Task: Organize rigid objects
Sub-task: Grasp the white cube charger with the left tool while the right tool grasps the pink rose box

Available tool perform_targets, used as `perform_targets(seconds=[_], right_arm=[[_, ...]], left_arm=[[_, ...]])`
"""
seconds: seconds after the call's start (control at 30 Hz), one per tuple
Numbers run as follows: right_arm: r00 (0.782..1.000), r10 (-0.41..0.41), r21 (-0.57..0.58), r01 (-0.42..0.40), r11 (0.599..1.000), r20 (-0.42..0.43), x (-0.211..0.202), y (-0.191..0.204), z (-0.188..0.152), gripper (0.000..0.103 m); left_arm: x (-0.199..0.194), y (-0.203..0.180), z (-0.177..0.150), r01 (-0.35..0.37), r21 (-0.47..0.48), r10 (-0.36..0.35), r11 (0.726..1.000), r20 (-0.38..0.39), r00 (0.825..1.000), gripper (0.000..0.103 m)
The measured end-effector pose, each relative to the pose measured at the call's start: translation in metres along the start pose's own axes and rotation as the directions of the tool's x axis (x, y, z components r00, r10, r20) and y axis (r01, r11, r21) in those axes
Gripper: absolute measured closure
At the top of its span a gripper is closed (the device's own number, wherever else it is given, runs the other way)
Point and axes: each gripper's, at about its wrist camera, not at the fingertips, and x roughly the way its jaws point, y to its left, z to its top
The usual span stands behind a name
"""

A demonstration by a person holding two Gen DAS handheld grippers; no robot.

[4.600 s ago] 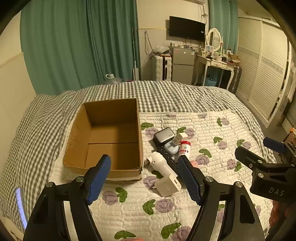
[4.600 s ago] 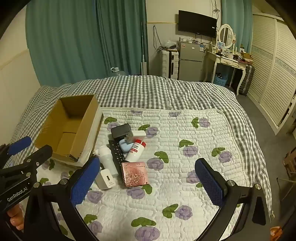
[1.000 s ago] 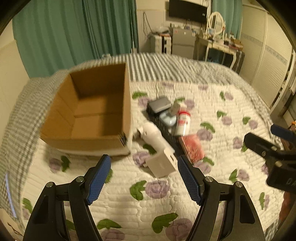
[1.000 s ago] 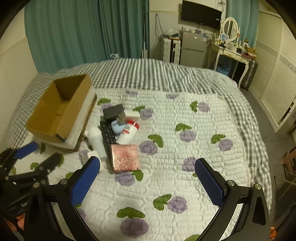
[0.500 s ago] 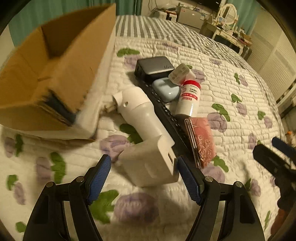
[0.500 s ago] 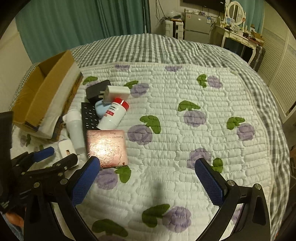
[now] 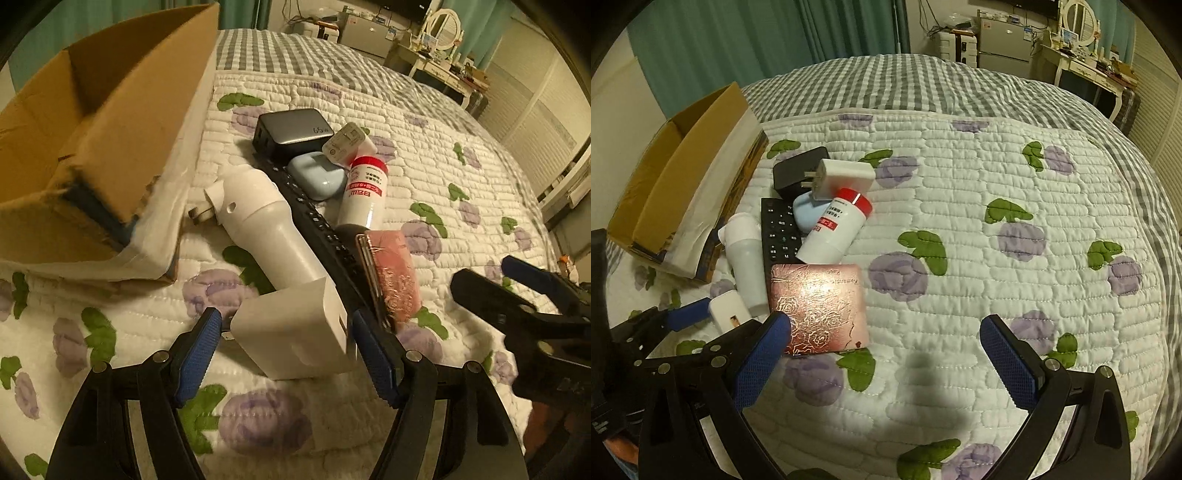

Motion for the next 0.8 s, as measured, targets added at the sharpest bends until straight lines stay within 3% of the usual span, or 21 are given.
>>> perform_targets(seconds=[0.17,0.2,0.27,0.4,0.53,0.6,0.67,0.73,0.77,0.8], right_arm=[[1.000,0.005,-0.020,-0.006,1.000,-0.012,0.003,0.007,0.001,0.000],[1.000,0.010,-0.024,-0.010,1.000,-0.014,0.005,0.009,0.002,0.000],[0.999,0.031,-0.030,-0.031,0.999,-0.019,0.012,0.013,0.003,0.000],[0.997,0.060,-0.039,-0.062,0.997,-0.057,0.034,0.022,0.008,0.000],[0.992,0.061,-0.058,-0.067,0.996,-0.108,0.055,0.030,0.007,0.003],[0.989,0.079,-0.058,-0.087,0.995,-0.129,0.063,0.032,0.006,0.005],[0.986,0.095,-0.049,-0.103,0.993,-0.136,0.068,0.030,0.006,0.006],[0.984,0.119,-0.042,-0.126,0.991,-0.129,0.068,0.028,0.007,0.017],[0.984,0.131,-0.042,-0.137,0.990,-0.121,0.065,0.028,0.007,0.032],[0.985,0.127,-0.043,-0.133,0.990,-0.118,0.063,0.028,0.007,0.032]], left_arm=[[-0.022,0.013,-0.005,-0.031,-0.031,0.031,0.999,0.005,1.000,0.031],[-0.024,0.015,-0.006,-0.048,-0.029,0.049,0.998,0.005,0.999,0.038],[-0.031,0.021,-0.008,-0.101,-0.030,0.102,0.994,0.029,0.994,0.072],[-0.024,0.030,-0.008,-0.058,-0.024,0.058,0.998,-0.022,0.998,0.073],[-0.021,0.027,-0.010,-0.059,-0.011,0.059,0.998,-0.016,0.998,0.067],[-0.017,0.025,-0.010,-0.065,-0.007,0.064,0.998,-0.018,0.998,0.051],[-0.016,0.025,-0.011,-0.063,-0.007,0.063,0.998,-0.017,0.998,0.046],[-0.015,0.024,-0.011,-0.059,0.002,0.059,0.998,-0.020,0.998,0.043],[-0.015,0.022,-0.011,-0.063,0.011,0.063,0.998,-0.021,0.998,0.041],[-0.014,0.021,-0.011,-0.065,0.021,0.066,0.998,-0.025,0.998,0.037]])
